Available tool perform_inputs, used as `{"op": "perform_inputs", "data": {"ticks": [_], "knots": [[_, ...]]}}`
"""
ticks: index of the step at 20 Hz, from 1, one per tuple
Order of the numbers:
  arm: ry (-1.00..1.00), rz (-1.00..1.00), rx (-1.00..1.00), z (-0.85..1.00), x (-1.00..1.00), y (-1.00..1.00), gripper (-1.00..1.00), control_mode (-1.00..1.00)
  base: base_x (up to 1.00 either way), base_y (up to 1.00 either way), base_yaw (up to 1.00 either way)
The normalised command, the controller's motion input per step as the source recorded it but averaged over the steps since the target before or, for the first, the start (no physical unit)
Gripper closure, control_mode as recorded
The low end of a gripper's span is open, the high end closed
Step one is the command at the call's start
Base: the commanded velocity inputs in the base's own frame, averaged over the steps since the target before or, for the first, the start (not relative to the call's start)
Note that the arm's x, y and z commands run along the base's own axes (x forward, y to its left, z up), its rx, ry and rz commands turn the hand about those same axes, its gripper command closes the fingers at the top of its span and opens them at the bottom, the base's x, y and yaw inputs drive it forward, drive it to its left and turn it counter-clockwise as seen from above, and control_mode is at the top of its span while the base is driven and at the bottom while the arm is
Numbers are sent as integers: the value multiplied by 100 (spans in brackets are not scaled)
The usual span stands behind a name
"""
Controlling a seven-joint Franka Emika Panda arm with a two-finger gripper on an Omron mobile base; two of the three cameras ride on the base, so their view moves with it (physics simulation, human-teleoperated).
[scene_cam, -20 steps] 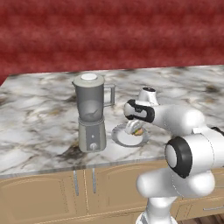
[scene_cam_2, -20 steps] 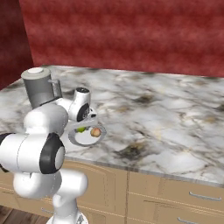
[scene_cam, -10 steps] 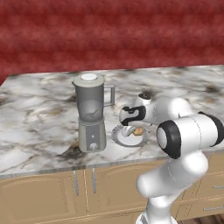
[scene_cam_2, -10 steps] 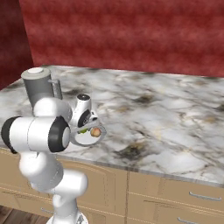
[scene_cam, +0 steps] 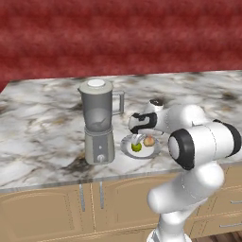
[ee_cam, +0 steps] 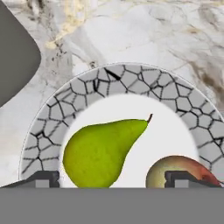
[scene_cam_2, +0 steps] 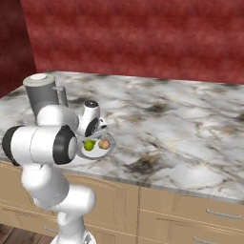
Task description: Pick the pear and peach from the fridge and place them on the plate next to the blender to make a fruit smoothie.
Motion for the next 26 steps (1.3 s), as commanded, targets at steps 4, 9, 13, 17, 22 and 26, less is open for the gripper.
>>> {"op": "perform_inputs", "data": {"ticks": [4, 9, 13, 17, 22, 26], "knots": [[-12, 0, 0, 86, -45, 0, -100, -100, 0, 0, 0], [-12, 0, -1, 91, -78, 0, -100, -100, 0, 0, 0], [-26, 0, -2, 85, -100, 0, -100, -100, 0, 0, 0], [-42, 0, -2, 66, -100, -4, -100, -100, 0, 0, 0], [-54, 0, -1, 51, -100, -14, -100, -100, 0, 0, 0], [-53, 0, 0, 58, -100, -22, -100, -100, 0, 0, 0]]}}
